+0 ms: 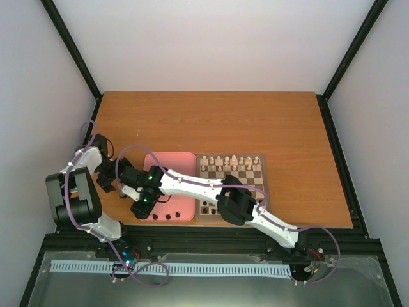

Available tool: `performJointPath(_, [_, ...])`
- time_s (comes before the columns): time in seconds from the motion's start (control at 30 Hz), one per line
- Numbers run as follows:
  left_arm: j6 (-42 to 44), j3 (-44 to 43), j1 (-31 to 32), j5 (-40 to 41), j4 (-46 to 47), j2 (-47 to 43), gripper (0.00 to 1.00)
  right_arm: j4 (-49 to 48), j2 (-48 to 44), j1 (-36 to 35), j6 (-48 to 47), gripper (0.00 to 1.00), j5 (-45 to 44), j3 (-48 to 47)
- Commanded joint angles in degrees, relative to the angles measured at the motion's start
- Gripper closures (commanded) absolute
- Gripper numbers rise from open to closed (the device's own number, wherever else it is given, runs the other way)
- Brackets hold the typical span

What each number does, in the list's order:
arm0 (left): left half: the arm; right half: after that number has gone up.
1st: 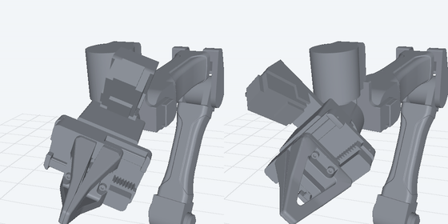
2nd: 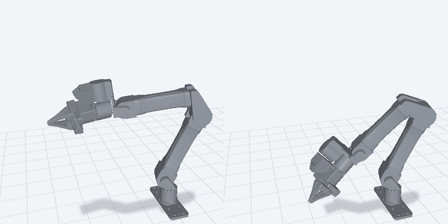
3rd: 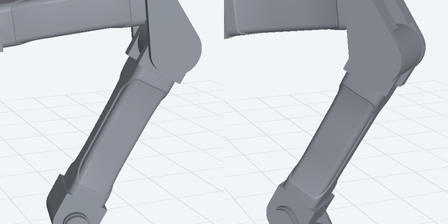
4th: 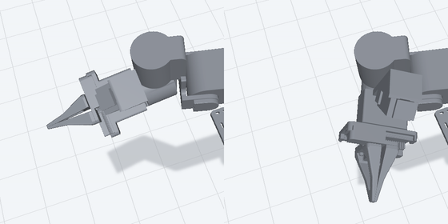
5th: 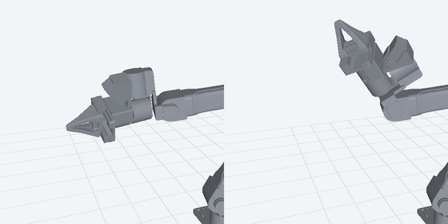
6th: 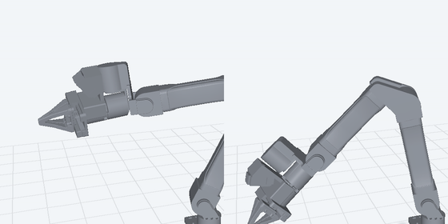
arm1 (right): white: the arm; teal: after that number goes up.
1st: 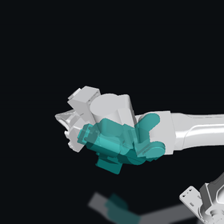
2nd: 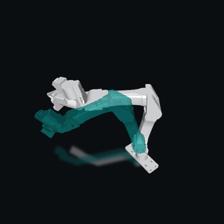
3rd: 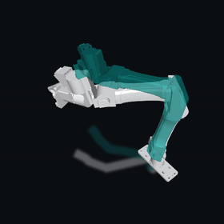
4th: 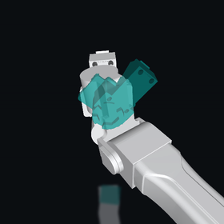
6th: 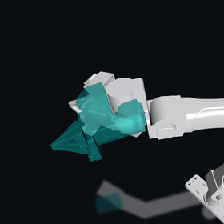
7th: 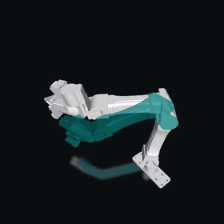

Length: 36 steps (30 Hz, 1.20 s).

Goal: Set up the chess pieces on the board
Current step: Pick up the chess piece from the storage box.

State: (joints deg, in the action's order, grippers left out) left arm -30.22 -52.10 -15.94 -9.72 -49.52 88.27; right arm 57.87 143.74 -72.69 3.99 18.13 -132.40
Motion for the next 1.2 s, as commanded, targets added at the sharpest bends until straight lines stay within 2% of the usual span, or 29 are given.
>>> performJointPath(0.0, [-0.55,-0.20,0.30,-0.44,1.00,-0.51,0.00,0.63,1.12,-0.54,-0.61,0.54,-1.06,-1.79])
performJointPath(0.43, [-0.54,-0.37,0.30,-0.47,1.26,0.51,0.00,2.71,2.87,-0.40,-2.12,0.64,-0.27,-3.29])
performJointPath(0.63, [-0.57,-0.46,0.30,-0.36,1.24,0.81,0.00,3.32,2.79,-0.13,-2.19,0.75,-1.64,-3.83])
performJointPath(0.73, [-0.53,-0.64,0.28,-0.33,1.15,0.81,0.00,3.10,2.08,0.12,-2.02,0.83,-3.47,-3.72])
performJointPath(0.9, [-0.48,-1.04,0.26,-0.36,0.96,0.82,0.00,-0.12,-2.71,0.77,-1.23,0.92,-8.86,0.00])
performJointPath(1.17, [-0.19,-0.99,0.26,0.07,0.63,-0.07,0.00,-4.04,-16.19,6.84,3.93,0.94,-18.59,7.65])
